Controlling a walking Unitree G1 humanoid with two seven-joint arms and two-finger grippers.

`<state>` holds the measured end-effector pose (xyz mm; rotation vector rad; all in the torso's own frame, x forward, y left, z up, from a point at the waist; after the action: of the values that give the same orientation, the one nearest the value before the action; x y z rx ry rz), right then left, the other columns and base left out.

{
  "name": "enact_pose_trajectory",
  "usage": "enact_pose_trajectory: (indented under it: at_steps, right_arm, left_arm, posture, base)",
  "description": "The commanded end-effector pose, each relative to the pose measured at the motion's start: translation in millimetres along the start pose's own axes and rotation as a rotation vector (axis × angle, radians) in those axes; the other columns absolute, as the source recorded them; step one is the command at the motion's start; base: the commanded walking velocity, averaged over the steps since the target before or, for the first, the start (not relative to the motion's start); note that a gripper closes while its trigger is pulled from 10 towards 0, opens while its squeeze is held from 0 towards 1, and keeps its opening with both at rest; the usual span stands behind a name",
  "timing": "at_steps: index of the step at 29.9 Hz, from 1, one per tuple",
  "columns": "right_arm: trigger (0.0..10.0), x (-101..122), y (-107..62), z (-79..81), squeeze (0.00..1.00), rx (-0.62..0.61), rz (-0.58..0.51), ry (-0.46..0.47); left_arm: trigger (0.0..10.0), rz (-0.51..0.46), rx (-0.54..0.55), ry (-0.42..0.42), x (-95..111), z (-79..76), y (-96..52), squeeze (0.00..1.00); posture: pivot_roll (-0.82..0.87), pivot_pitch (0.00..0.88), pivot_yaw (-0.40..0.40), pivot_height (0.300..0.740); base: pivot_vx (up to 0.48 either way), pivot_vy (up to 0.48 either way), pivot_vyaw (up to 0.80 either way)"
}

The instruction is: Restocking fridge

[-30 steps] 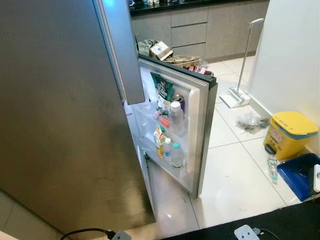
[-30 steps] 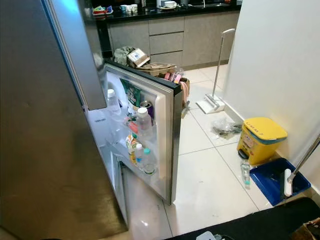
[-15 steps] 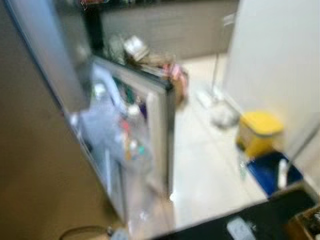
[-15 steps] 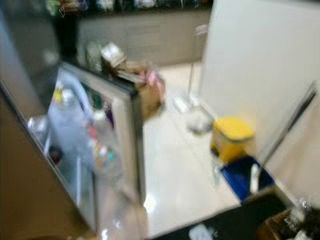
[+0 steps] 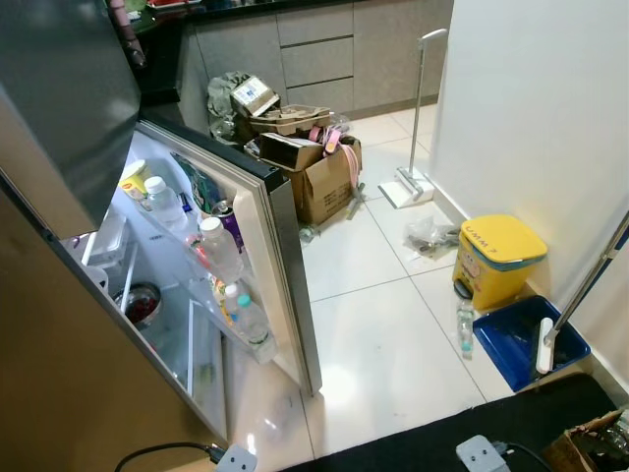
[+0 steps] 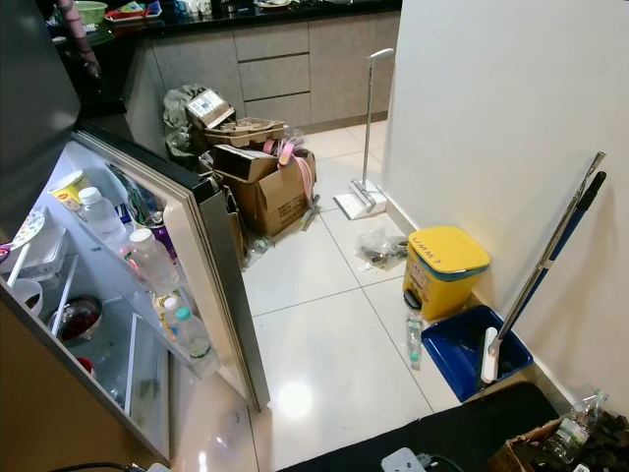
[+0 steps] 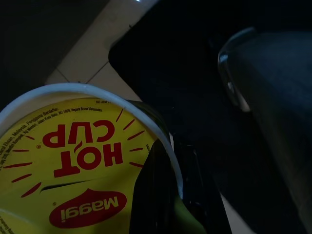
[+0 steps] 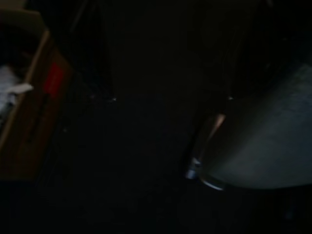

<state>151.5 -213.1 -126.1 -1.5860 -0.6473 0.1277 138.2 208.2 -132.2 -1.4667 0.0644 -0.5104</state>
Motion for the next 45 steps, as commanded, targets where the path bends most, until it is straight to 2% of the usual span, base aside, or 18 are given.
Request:
enact_pose_trajectory:
  at_steps: [1, 12, 22, 41, 45]
  right_arm:
    - [10.0, 10.9, 1.1, 4.9, 0.00, 0.026, -0.032, -0.007]
    - [10.0, 13.6, 0.7, 3.6, 0.00, 0.014, -0.064, -0.029]
    - [10.0, 29.5, -0.1, -3.2, 0.00, 0.006, -0.102, -0.049]
    - [10.0, 11.6, 0.3, 1.4, 0.00, 0.016, -0.051, -0.044]
    - [10.0, 12.6, 0.1, -2.4, 0.00, -0.023, -0.054, -0.062]
  left_arm:
    - [10.0, 0.023, -0.028, -0.005, -8.0, -9.0, 0.7, 0.00]
    - [10.0, 0.022, -0.025, 0.001, -8.1, -8.9, 0.7, 0.00]
    - [10.0, 0.020, -0.027, -0.004, -7.3, -9.7, 0.8, 0.00]
    - [10.0, 0.019, -0.028, -0.011, -6.7, -10.6, 1.0, 0.00]
    - [10.0, 0.018, -0.031, -0.014, -6.4, -10.9, 1.0, 0.00]
  posture:
    - [-0.02, 0.000, 0.020, 0.740]
    - [-0.02, 0.000, 0.023, 0.740]
    - [-0.02, 0.000, 0.015, 0.740]
    - [-0.02, 0.000, 0.014, 0.740]
    - [-0.02, 0.000, 0.014, 0.740]
  base:
    - [0.000, 0.000, 0.77]
    - [0.000, 0.000, 0.77]
    - [0.000, 0.000, 0.77]
    - [0.000, 0.000, 0.77]
    - [0.000, 0.000, 0.70]
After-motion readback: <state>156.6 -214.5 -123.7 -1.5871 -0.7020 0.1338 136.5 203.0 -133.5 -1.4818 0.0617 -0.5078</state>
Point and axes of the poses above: a point about 5 cm out from each wrist's last joint towards the gripper, its own y axis pointing out of the wrist towards the gripper, its own x axis along the axis of the wrist's last joint, z = x × y, the point moved 3 cm from there along y, pointing out of the wrist towards the gripper, and after that the axes turned 4 degrees about -y, right-handed, at the moved point
